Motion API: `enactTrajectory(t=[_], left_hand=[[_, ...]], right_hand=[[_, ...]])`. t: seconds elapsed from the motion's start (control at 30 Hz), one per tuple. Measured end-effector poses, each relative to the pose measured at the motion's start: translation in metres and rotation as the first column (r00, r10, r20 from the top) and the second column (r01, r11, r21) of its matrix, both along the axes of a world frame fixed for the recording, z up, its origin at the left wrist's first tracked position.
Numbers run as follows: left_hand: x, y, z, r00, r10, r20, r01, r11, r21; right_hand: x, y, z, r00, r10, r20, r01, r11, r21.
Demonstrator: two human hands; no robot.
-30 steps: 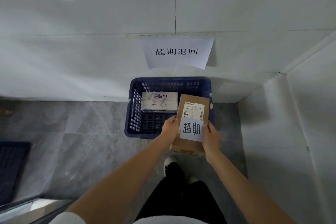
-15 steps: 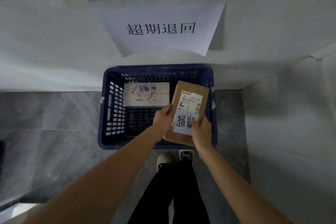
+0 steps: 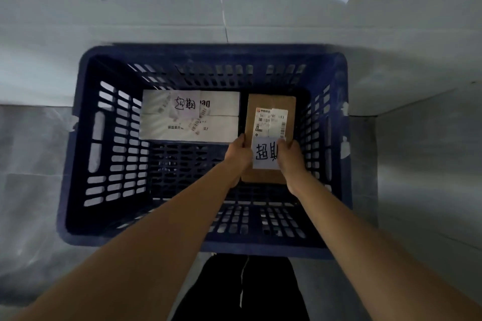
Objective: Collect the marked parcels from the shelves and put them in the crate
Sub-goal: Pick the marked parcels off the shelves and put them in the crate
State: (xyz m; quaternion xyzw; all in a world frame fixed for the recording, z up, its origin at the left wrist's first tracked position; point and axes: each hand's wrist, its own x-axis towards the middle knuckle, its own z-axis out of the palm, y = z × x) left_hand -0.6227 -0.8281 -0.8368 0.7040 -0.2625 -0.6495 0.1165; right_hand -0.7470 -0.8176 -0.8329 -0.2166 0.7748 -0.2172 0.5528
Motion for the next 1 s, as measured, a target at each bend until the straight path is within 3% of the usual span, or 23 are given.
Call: enactTrajectory(t=[0.27, 0.43, 0.6, 0.83, 1.0], left_hand=[[-0.014, -0.005, -0.028, 0.995, 0.022, -0.096, -0.020, 1.000, 0.022], [-0.017, -0.012, -0.019, 1.000, -0.007, -0.026, 0.008, 1.000, 0.026], [-0.010, -0.010, 0.064, 0.989, -0.100, 0.112, 0.104, 0.994, -0.033], [0.035, 0.002, 0.233, 0.956, -0.181, 0.232, 0.230, 0.951, -0.207], [0.093, 0.022, 0.343, 0.776, -0.289, 0.561, 0.526, 0.788, -0.321]], right_hand=[[-0.009, -0.008, -0.030, 0.999, -0.034, -0.004, 0.034, 0.998, -0.060], [-0.013, -0.009, -0.016, 0.999, 0.015, -0.032, -0.017, 0.997, -0.070], [-0.006, -0.004, 0.044, 0.982, 0.121, -0.148, -0.141, 0.982, -0.129], [0.014, 0.012, 0.214, 0.928, 0.242, -0.282, -0.322, 0.903, -0.284], [0.046, 0.026, 0.311, 0.744, 0.447, -0.496, -0.634, 0.707, -0.313]])
